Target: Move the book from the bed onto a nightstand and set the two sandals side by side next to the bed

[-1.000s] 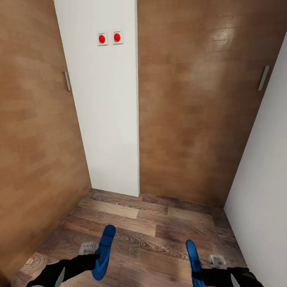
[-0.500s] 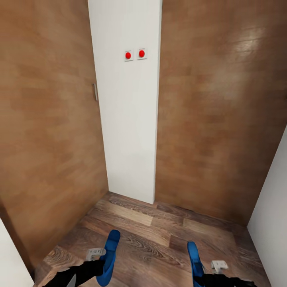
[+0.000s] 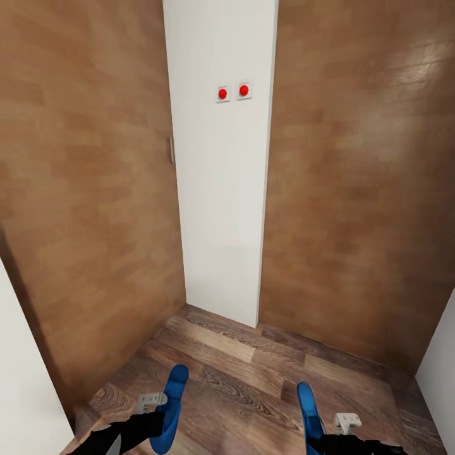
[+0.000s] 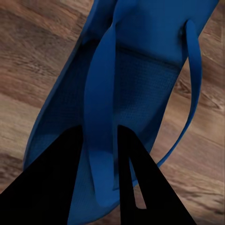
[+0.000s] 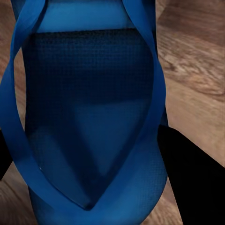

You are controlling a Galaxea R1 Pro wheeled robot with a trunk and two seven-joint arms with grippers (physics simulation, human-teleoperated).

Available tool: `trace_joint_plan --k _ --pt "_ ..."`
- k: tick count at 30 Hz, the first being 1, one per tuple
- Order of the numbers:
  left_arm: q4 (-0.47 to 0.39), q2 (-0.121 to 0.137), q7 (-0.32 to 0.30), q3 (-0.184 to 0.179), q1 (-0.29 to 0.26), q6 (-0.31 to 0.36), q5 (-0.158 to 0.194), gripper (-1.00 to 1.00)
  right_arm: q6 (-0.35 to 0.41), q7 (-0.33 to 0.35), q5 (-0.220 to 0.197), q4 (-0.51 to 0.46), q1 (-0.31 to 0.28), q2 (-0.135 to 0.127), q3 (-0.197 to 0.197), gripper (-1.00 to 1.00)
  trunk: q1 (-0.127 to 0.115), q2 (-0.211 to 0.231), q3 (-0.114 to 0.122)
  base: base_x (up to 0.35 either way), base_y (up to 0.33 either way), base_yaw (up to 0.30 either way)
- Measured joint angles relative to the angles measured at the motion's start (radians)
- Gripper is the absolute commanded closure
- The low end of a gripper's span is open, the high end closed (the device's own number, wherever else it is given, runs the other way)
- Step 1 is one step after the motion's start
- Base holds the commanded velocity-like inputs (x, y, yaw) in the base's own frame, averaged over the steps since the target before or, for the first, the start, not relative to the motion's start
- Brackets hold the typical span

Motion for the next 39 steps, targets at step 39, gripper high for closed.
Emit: trace_joint_plan --k 39 --pt "0.04 0.0 -0.003 -0.001 0.0 -0.001 -0.002 1.0 -0.001 0.001 -0.004 0.001 0.0 0.0 0.0 1.0 -0.042 0.077 0.035 0.0 0.0 0.091"
